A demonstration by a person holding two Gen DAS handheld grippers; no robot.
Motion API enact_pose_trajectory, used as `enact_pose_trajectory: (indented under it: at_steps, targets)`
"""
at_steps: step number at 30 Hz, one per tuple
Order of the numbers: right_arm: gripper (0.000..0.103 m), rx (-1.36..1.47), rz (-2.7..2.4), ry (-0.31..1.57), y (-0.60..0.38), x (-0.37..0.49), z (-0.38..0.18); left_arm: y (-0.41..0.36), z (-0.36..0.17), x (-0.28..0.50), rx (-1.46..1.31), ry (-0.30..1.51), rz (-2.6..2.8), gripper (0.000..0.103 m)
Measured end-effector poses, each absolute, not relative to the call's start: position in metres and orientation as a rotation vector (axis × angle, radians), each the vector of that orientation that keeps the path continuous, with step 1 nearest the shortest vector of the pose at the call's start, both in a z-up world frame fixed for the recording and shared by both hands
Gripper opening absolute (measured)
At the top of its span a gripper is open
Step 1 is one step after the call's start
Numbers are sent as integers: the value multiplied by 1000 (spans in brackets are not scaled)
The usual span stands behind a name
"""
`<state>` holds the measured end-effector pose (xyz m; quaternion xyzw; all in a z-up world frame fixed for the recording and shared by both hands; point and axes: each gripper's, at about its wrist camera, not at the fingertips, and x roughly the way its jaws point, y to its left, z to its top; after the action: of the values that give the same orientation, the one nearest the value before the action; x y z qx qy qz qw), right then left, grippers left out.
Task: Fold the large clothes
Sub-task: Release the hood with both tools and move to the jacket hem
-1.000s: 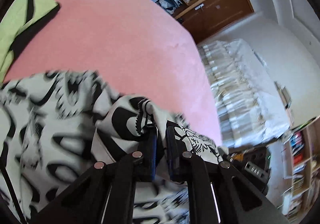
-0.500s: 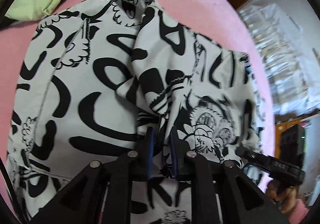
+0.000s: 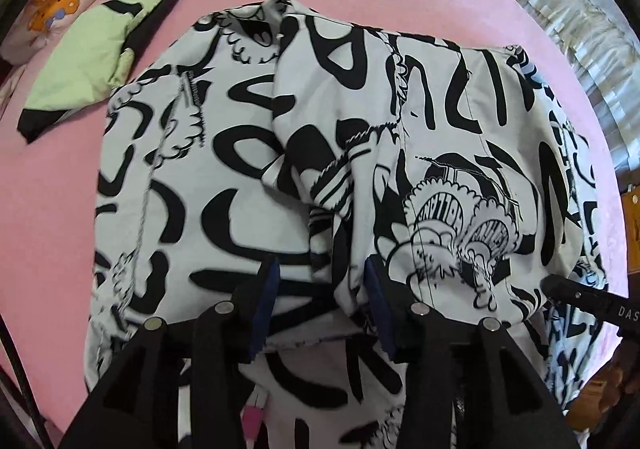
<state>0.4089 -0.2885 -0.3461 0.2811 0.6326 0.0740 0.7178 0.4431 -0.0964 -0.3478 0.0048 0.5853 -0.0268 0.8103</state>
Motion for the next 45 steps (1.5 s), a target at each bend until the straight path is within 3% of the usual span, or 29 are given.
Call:
enact_pose_trajectory:
  at_steps: [6, 11, 12, 13, 14, 15, 16, 22, 26, 30, 33, 45]
  targets:
    - [38, 436, 122, 1310, -288, 398, -299, -87, -302, 422, -39, 1153, -113, 65]
    - [38, 277, 251, 1082, -254, 407, -267, -107, -298, 439, -53, 1090, -182, 66]
    - [36, 268, 275, 1069, -246, 414, -270, -111, -301, 445, -49, 1090, -176, 65]
    - [29, 262, 283, 1070, -241, 421, -272, -115, -306, 452, -46, 1094, -165, 56]
    - [5, 259, 302, 1072, -234, 430, -278, -117, -310, 457, -52, 1097, -160, 47]
    - [0, 262, 317, 1076, -231, 438, -285, -116, -316, 459, -63, 1102, -160, 27]
    - [0, 265, 319, 1076, -232, 441, -289, -115, -325, 464, -66, 1115, -150, 12]
    - [0, 138, 224, 1086, -241, 449, -320, -114, -365, 476, 76, 1155, -58, 10]
    - [0, 209, 183, 1108, -275, 446, -335, -116, -381, 484, 115, 1196, -44, 10]
    - [0, 134, 221, 1105, -268, 450, -322, -118, -357, 491, 114, 1137, -45, 11]
    - [0, 254, 227, 1029, -281, 459, -298, -113, -334, 500, 57, 1078, -60, 25]
    - [0, 144, 214, 876, -262, 571, -286, -101, -335, 611, 20, 1011, -18, 25]
